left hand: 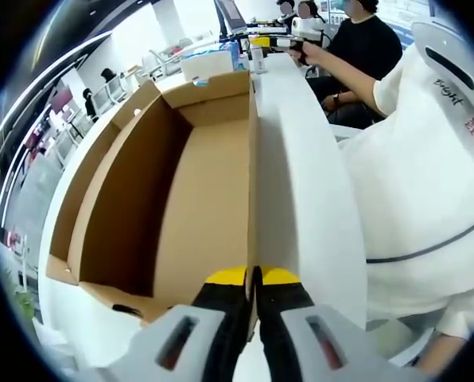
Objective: Operate the shoe box by opening the lid, removing the specified soft item, and placing it in the target area until the item is outside and the box remains undamaged.
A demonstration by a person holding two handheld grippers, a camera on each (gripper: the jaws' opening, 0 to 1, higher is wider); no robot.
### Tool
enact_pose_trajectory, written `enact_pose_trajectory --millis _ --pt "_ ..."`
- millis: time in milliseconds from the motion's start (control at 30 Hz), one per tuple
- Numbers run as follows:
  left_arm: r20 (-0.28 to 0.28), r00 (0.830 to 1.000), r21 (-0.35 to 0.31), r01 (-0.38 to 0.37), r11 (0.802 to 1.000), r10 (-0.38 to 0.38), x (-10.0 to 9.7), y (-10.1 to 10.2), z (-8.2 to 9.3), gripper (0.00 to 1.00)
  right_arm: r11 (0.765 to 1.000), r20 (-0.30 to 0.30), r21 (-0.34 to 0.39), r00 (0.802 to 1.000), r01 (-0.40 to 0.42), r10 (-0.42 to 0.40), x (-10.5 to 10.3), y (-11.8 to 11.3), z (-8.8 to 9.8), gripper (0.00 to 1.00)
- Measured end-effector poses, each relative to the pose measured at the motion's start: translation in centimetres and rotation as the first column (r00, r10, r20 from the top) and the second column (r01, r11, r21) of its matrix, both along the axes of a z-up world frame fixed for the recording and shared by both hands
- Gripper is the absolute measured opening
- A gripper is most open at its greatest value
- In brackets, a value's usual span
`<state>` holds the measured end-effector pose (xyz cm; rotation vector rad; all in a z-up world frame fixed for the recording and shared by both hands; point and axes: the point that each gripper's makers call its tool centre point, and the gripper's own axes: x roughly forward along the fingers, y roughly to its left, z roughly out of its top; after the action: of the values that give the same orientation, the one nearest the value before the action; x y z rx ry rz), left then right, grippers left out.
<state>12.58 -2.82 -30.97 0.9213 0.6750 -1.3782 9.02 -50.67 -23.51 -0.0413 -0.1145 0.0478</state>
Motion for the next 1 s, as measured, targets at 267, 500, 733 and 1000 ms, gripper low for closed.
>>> enact_pose_trajectory --millis 267,500,733,1000 --pt "0.0 1.0 0.0 0.002 1.0 -0.002 -0.1 0.0 0.0 0.02 0.998 0.075 0.01 0.995 0.06 -0.06 -0.4 -0.7 2.5 0.62" --pt "0.001 1.0 0.0 0.002 1.0 -0.002 -0.1 0.0 0.0 0.03 0.995 0.116 -0.015 0.988 0.101 -0.099 -0.9 -0.9 4.3 0.69" --pt "0.001 1.0 0.001 0.003 1.0 -0.003 -0.1 0.0 0.0 0.03 0.988 0.094 -0.03 0.985 0.148 -0.145 -0.8 -1.4 4.4 0.62" --pt "0.0 1.0 0.0 0.003 1.0 -0.003 0.0 0.0 0.0 0.03 0.991 0.114 -0.037 0.985 0.132 -0.127 -1.0 -0.4 5.6 0.62"
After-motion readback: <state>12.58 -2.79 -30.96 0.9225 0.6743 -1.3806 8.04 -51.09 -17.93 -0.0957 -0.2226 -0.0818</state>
